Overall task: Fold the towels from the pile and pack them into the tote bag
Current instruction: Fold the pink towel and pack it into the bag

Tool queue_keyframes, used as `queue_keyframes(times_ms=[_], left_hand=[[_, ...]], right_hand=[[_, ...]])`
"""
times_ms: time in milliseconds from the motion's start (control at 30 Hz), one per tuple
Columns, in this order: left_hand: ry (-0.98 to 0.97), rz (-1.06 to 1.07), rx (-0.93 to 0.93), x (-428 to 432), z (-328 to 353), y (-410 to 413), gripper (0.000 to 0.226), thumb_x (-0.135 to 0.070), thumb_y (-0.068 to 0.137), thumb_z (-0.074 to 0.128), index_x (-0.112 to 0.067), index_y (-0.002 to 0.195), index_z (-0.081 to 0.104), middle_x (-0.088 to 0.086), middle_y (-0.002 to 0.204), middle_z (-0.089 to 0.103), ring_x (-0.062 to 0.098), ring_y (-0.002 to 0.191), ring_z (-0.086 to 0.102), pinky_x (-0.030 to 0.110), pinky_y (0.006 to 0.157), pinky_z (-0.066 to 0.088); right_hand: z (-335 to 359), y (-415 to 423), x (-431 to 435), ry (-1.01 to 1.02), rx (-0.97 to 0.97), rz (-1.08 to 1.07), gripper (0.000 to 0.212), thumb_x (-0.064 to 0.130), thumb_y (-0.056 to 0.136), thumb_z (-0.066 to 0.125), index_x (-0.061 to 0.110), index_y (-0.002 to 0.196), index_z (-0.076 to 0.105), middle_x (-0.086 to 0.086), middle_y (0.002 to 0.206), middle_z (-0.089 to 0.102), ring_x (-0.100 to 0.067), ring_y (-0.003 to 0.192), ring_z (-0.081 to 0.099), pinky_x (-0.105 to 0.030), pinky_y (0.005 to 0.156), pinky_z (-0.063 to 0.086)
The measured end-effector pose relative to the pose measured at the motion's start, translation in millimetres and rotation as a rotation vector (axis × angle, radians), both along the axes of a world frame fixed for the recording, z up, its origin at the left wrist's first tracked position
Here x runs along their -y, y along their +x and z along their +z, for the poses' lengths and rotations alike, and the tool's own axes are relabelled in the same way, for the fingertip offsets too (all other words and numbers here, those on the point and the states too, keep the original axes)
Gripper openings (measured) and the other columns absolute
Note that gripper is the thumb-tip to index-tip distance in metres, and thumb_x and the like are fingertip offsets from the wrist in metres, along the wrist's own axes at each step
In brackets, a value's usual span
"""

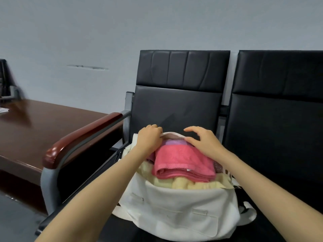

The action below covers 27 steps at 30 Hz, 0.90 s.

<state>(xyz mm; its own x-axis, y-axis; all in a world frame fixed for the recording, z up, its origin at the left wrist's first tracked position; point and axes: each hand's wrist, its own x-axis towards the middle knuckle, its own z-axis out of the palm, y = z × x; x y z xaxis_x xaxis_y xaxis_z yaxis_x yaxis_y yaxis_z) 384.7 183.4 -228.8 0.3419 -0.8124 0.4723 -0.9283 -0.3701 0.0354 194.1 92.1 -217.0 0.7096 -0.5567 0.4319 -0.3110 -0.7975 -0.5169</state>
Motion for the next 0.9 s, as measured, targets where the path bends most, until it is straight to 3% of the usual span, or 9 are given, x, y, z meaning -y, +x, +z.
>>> queue_keyframes(times_ms=[100, 200, 267, 400, 500, 567, 667, 767, 900], left_hand=[[-0.029, -0.047, 0.071, 7.3, 2.8, -0.8, 0.027, -0.024, 0.097, 0.041, -0.017, 0.108, 0.064, 0.003, 0.107, 0.058, 0.024, 0.104, 0.056, 0.03, 0.064, 0.032], [-0.059, -0.107, 0.119, 15.1, 5.2, -9.8, 0.027, -0.026, 0.098, 0.042, -0.018, 0.105, 0.066, 0.001, 0.102, 0.058, 0.021, 0.1, 0.056, 0.031, 0.059, 0.03], [-0.063, -0.17, 0.139, 22.1, 7.4, -18.9, 0.028, -0.03, 0.099, 0.042, -0.02, 0.105, 0.068, -0.001, 0.1, 0.058, 0.018, 0.098, 0.055, 0.031, 0.059, 0.03], [-0.047, -0.255, 0.15, 24.5, 11.1, -28.8, 0.03, -0.034, 0.101, 0.041, -0.021, 0.107, 0.067, -0.002, 0.102, 0.057, 0.016, 0.099, 0.056, 0.031, 0.059, 0.03], [-0.118, -0.244, 0.127, 18.3, 29.3, -22.9, 0.027, -0.032, 0.1, 0.044, -0.021, 0.109, 0.067, -0.001, 0.106, 0.057, 0.018, 0.102, 0.057, 0.032, 0.061, 0.036], [-0.158, -0.217, 0.143, 14.7, 52.5, -18.7, 0.027, -0.03, 0.099, 0.045, -0.02, 0.109, 0.068, 0.001, 0.109, 0.058, 0.02, 0.105, 0.057, 0.035, 0.066, 0.039], [-0.222, -0.254, 0.177, -0.6, 59.5, -10.4, 0.023, -0.028, 0.097, 0.051, -0.018, 0.102, 0.072, 0.003, 0.099, 0.062, 0.024, 0.094, 0.061, 0.033, 0.06, 0.038], [-0.128, -0.402, 0.17, -20.2, 14.4, -13.5, 0.024, -0.029, 0.093, 0.052, -0.019, 0.092, 0.074, 0.003, 0.086, 0.06, 0.025, 0.083, 0.062, 0.032, 0.055, 0.042], [0.081, -0.389, -0.177, -22.9, -4.3, -14.2, 0.027, -0.037, 0.096, 0.052, -0.024, 0.107, 0.072, -0.004, 0.095, 0.055, 0.014, 0.095, 0.051, 0.036, 0.084, 0.046]], right_hand=[[-21.0, -14.3, -16.0, -0.13, -0.058, 0.147, 0.049, 0.044, 0.093, 0.053, 0.017, 0.134, 0.055, 0.005, 0.139, 0.052, -0.005, 0.137, 0.032, -0.008, 0.11, 0.016], [-45.0, -23.2, -15.5, -0.379, -0.285, 0.154, 0.077, 0.074, 0.086, 0.018, 0.031, 0.147, 0.036, 0.013, 0.152, 0.033, -0.005, 0.145, 0.011, -0.029, 0.119, 0.004], [-49.1, -27.3, -13.0, -0.522, -0.297, 0.123, 0.072, 0.072, 0.09, 0.017, 0.031, 0.148, 0.034, 0.01, 0.153, 0.034, -0.011, 0.147, 0.011, -0.039, 0.12, 0.003], [-58.4, -25.6, -20.7, -0.61, -0.355, 0.225, 0.062, 0.059, 0.099, 0.016, 0.025, 0.149, 0.028, 0.0, 0.154, 0.032, -0.02, 0.145, 0.023, -0.04, 0.12, 0.013], [-61.2, -14.8, -20.6, -0.534, -0.393, 0.208, 0.081, 0.067, 0.087, -0.011, 0.024, 0.15, 0.016, 0.001, 0.159, 0.018, -0.015, 0.147, 0.008, -0.031, 0.117, -0.002], [-55.9, -0.8, -23.6, -0.501, -0.394, 0.188, 0.091, 0.068, 0.081, -0.013, 0.021, 0.152, 0.02, 0.001, 0.159, 0.017, -0.015, 0.148, 0.01, -0.024, 0.113, -0.008], [-50.9, 19.7, -30.8, -0.555, -0.439, 0.187, 0.07, 0.054, 0.095, 0.011, 0.014, 0.151, 0.027, -0.004, 0.158, 0.023, -0.019, 0.147, 0.017, -0.027, 0.118, 0.001], [-54.3, 18.2, -30.7, -0.516, -0.397, 0.16, 0.068, 0.05, 0.095, 0.015, 0.009, 0.143, 0.043, -0.01, 0.15, 0.041, -0.025, 0.138, 0.039, -0.038, 0.115, 0.027], [-62.3, 0.0, -26.6, -0.76, -0.145, 0.19, 0.058, 0.037, 0.105, 0.021, 0.009, 0.113, 0.071, -0.005, 0.115, 0.07, -0.018, 0.104, 0.068, -0.03, 0.088, 0.055]])
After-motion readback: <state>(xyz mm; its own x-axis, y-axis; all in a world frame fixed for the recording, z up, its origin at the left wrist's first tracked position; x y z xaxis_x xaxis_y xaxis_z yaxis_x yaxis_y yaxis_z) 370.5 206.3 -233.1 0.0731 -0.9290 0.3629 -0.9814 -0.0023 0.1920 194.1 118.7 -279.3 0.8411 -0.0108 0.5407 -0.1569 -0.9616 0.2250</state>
